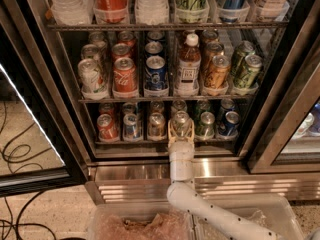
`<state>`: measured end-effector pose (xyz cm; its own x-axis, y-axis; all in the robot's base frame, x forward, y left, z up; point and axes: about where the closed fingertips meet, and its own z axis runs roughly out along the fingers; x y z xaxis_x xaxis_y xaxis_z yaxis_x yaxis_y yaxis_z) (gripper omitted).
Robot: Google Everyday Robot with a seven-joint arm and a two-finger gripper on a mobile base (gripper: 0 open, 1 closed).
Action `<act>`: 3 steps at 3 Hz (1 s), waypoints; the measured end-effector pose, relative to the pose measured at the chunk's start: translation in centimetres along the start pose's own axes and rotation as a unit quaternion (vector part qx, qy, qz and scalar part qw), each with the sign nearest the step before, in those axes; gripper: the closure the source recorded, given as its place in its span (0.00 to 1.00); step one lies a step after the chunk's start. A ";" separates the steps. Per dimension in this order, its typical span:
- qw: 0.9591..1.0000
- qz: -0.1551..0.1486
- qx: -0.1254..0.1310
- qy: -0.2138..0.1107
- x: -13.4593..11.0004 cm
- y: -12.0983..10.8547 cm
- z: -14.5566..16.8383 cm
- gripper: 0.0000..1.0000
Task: Pick 7up can from bottom shelf of fridge
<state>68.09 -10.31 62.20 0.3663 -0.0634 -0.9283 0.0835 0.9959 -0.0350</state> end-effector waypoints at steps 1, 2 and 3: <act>1.000 0.003 -0.005 -0.022 -1.9 0.2 0.2 1.00; 0.999 0.003 -0.009 -0.034 -3.0 0.3 0.2 1.00; 0.999 -0.001 -0.013 -0.040 -3.9 0.3 0.1 1.00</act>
Offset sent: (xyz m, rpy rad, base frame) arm -0.0147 0.0081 0.0378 -0.0111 -0.0908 0.0331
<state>66.78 -9.80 65.80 0.4391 -0.0694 -0.8958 0.0610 0.9970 -0.0473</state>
